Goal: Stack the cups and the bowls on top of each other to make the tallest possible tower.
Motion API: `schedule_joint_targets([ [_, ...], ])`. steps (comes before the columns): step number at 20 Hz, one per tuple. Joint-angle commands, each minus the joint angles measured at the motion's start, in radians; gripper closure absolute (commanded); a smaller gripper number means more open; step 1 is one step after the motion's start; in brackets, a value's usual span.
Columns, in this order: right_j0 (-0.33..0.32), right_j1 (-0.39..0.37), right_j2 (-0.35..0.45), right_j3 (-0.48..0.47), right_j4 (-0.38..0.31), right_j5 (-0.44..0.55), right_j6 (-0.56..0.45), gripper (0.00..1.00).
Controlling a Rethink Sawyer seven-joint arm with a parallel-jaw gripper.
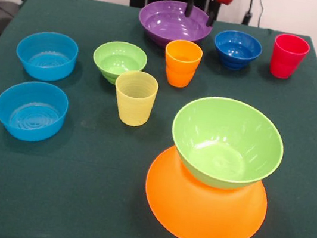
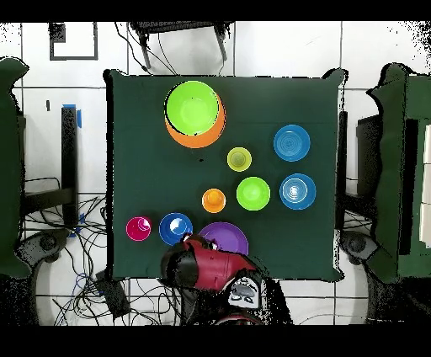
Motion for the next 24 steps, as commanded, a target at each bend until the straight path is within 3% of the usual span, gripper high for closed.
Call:
schedule_joint_targets([
  [1, 0.065, 0.106, 0.065, -0.009, 0.015, -0.167, 0.207, 0.0],
  [9, 0.072, 0.157, 0.059, -0.034, 0.025, -0.228, 0.199, 0.0],
  [16, 0.155, 0.222, -0.072, -0.056, 0.064, -0.289, 0.187, 0.0],
  [24, 0.129, 0.269, -0.101, -0.037, 0.046, -0.327, 0.201, 0.0],
])
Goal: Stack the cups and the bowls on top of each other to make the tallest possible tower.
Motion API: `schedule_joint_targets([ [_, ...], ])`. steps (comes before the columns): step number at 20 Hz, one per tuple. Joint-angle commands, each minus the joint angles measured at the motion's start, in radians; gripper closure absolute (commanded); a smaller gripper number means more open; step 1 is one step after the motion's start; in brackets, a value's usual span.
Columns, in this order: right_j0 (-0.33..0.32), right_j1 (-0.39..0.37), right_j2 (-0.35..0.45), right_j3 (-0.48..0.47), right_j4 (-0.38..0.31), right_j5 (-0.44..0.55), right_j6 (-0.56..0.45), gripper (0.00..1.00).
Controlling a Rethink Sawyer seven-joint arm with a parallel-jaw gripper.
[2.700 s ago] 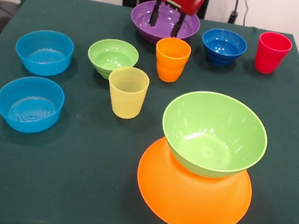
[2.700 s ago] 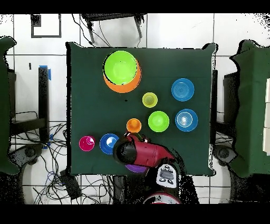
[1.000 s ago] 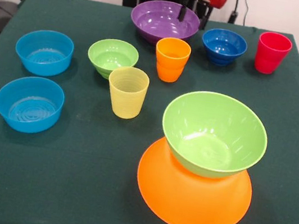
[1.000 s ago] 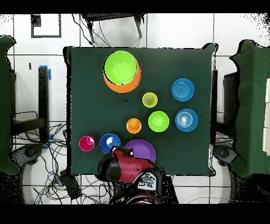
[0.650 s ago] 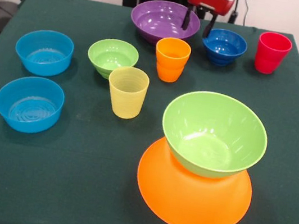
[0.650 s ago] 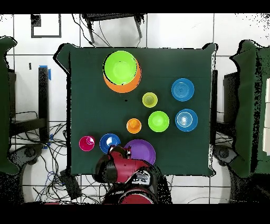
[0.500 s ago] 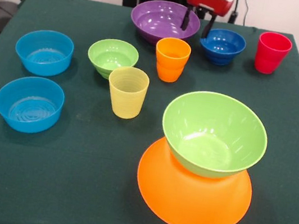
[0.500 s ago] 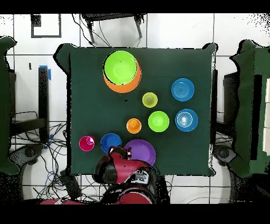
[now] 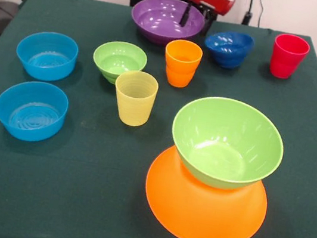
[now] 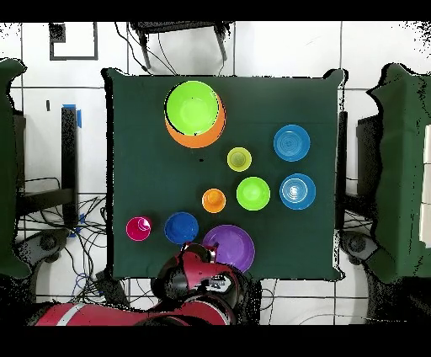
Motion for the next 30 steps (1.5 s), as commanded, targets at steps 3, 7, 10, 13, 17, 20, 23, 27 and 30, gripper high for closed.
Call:
schedule_joint_targets([
  [3, -0.021, 0.092, 0.042, -0.03, 0.044, -0.088, 0.209, 0.0],
  [7, -0.03, 0.088, 0.073, -0.018, 0.045, -0.092, 0.223, 0.0],
  [10, -0.021, 0.08, 0.08, -0.013, 0.054, -0.082, 0.227, 0.0],
  [13, -0.021, 0.081, 0.081, -0.019, 0.052, -0.081, 0.222, 0.0],
  [17, -0.045, 0.075, 0.097, -0.026, 0.013, -0.085, 0.203, 1.0],
  [20, -0.04, 0.062, 0.098, -0.022, 0.032, -0.038, 0.2, 1.0],
  [23, -0.047, 0.058, 0.111, -0.018, 0.035, -0.033, 0.206, 1.0],
  [27, -0.044, 0.034, 0.113, -0.011, 0.041, -0.01, 0.203, 1.0],
  [30, -0.045, -0.033, 0.114, 0.004, 0.039, 0.059, 0.182, 1.0],
])
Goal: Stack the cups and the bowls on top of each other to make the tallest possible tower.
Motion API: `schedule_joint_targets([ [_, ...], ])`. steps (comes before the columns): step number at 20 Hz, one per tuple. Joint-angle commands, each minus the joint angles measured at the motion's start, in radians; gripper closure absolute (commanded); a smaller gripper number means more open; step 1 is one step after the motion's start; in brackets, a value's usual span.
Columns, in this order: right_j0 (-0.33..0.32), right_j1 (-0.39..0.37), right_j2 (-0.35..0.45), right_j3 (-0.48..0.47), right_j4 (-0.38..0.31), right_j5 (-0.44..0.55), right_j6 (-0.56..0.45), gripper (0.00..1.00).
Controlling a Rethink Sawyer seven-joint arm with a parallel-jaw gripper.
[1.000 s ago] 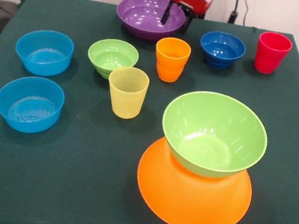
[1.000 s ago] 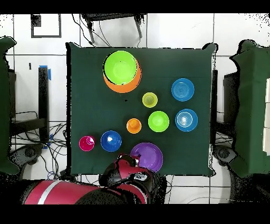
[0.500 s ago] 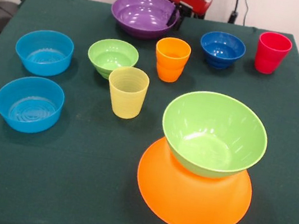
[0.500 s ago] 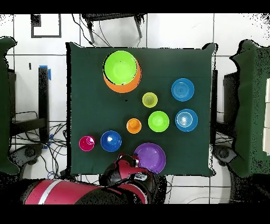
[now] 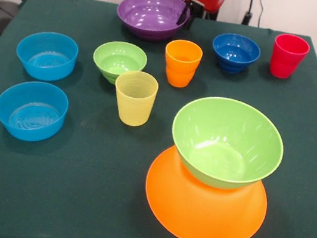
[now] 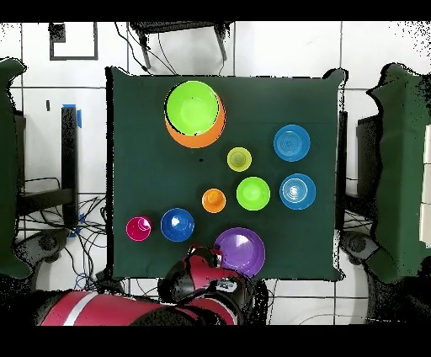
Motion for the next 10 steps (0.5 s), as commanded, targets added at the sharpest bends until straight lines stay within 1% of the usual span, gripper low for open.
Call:
schedule_joint_targets([
  [1, -0.012, -0.087, 0.127, -0.013, 0.041, 0.141, 0.161, 1.0],
  [4, 0.002, -0.179, 0.116, -0.027, 0.043, 0.248, 0.123, 1.0],
  [6, 0.015, -0.218, 0.107, -0.049, 0.047, 0.302, 0.107, 1.0],
  [10, 0.104, -0.263, 0.031, -0.115, 0.067, 0.37, 0.095, 1.0],
])
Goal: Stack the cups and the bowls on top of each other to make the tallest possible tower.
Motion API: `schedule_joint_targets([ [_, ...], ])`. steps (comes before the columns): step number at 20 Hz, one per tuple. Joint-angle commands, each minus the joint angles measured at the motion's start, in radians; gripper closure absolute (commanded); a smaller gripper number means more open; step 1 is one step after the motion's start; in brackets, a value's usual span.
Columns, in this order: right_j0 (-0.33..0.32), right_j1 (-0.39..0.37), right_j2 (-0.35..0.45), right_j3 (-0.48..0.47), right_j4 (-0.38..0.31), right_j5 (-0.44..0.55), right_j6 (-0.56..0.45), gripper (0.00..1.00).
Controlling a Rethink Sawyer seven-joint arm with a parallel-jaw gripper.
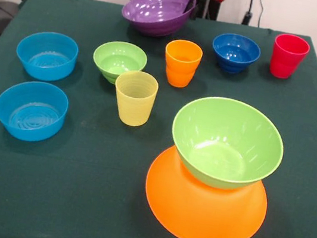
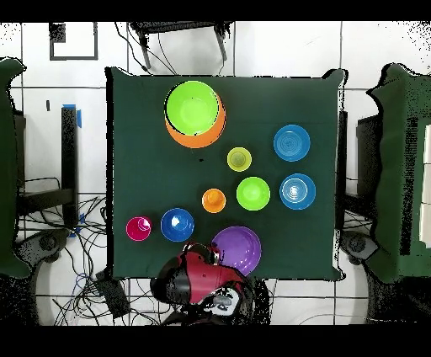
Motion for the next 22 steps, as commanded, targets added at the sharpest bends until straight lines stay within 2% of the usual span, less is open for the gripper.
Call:
schedule_joint_targets([
  [1, 0.113, -0.115, 0.003, -0.145, 0.07, 0.217, 0.09, 1.0],
  [5, 0.229, -0.136, -0.106, -0.266, 0.056, 0.33, 0.068, 1.0],
  [10, 0.311, -0.131, -0.176, -0.392, 0.024, 0.438, 0.055, 1.0],
  [12, 0.323, -0.124, -0.18, -0.438, 0.009, 0.459, 0.053, 1.0],
  [14, 0.312, -0.121, -0.151, -0.466, -0.002, 0.457, 0.046, 1.0],
  [18, 0.214, -0.128, 0.003, -0.482, -0.01, 0.438, 0.0, 1.0],
  [22, 0.176, -0.113, 0.067, -0.541, -0.028, 0.461, -0.036, 1.0],
])
